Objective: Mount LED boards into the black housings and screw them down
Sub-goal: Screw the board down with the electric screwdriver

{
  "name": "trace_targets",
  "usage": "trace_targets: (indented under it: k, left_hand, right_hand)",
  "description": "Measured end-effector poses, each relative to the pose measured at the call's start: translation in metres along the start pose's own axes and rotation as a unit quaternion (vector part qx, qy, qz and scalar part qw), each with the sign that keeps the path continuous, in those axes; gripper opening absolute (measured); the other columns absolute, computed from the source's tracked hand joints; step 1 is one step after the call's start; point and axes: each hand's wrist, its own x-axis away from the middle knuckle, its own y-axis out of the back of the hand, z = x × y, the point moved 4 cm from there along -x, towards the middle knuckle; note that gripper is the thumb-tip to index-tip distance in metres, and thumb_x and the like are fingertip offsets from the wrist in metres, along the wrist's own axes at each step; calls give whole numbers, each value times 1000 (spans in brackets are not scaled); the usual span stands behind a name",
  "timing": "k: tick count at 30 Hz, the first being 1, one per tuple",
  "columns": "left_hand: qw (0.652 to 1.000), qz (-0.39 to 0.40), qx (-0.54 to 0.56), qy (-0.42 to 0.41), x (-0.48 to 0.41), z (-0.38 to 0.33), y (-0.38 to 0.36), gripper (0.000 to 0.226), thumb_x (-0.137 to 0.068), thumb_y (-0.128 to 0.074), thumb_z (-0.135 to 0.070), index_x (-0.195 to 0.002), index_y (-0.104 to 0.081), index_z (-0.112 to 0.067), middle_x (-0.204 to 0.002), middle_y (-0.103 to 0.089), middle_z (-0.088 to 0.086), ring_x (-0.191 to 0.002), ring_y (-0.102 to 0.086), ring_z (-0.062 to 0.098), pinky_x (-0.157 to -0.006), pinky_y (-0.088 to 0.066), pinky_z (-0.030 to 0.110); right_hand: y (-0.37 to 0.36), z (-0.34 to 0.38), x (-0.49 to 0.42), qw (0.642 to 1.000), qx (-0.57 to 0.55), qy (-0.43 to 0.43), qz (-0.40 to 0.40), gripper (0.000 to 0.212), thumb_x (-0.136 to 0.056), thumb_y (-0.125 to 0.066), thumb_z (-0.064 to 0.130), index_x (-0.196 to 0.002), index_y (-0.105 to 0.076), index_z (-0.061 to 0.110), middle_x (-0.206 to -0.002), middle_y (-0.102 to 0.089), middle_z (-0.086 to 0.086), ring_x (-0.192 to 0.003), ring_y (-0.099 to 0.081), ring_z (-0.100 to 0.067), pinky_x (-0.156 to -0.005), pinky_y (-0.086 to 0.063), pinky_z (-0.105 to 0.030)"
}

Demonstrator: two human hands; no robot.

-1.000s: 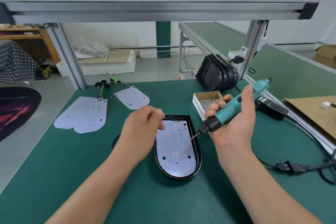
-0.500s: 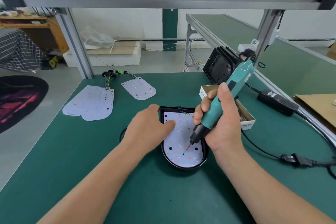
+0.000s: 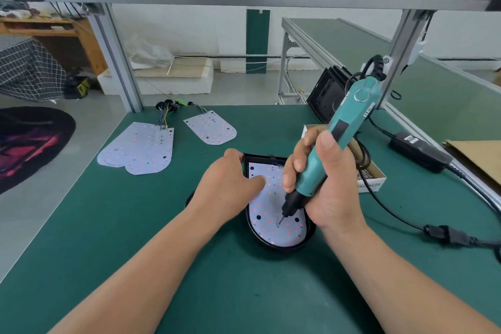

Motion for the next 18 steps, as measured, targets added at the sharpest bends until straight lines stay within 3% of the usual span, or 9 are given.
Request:
trace_targets:
  k: [4,8,12,14,16,18]
  left_hand:
    - [1000,1,5,-3,0,-1,0,42,-84,-71,-39,-117,-51,-23,-73,-62,-6,-68,-61,15,-53,-36,30]
    - [1000,7,13,-4,1,-2,0,44,-85,-73,-38,-119,-52,-22,-71,-58,-7,-65,-58,16,-52,-35,30]
    - [1000,14,12,-4,2,-4,0,43,-87,-74,-37,-120,-53,-19,-71,-58,-7,-65,-57,16,-52,-34,30]
    - [1000,17,10,-2,1,-4,0,43,-87,-74,-38,-120,-53,-20,-73,-58,-7,-66,-57,16,-52,-33,30]
    - [1000,19,14,3,2,-4,0,43,-87,-74,-40,-118,-52,-21,-75,-60,-7,-68,-59,15,-52,-34,30]
    - [1000,19,16,8,1,-4,0,40,-86,-73,-39,-117,-53,-22,-76,-62,-6,-69,-61,15,-53,-36,30]
  right_hand:
    - [-9,2,4,997,34,30,60,39,-85,-81,56,-84,-57,25,-60,-47,-8,-43,-56,-26,-52,-45,-27]
    - [-7,-1,4,993,95,40,51,21,-88,-67,26,-81,-49,17,-58,-44,-12,-41,-54,-30,-53,-43,-28]
    - [-7,-3,2,991,115,32,62,13,-84,-59,20,-74,-51,20,-55,-50,-5,-40,-48,-32,-54,-42,-30]
    - [-7,-4,2,991,106,23,75,16,-85,-66,24,-76,-54,21,-55,-51,-5,-41,-47,-30,-53,-42,-30]
    - [-9,-4,1,993,71,9,97,39,-84,-83,44,-88,-57,16,-62,-50,-8,-45,-50,-26,-53,-42,-30]
    - [-10,-2,1,994,17,0,109,59,-79,-83,61,-99,-58,11,-68,-50,-8,-49,-52,-23,-52,-42,-30]
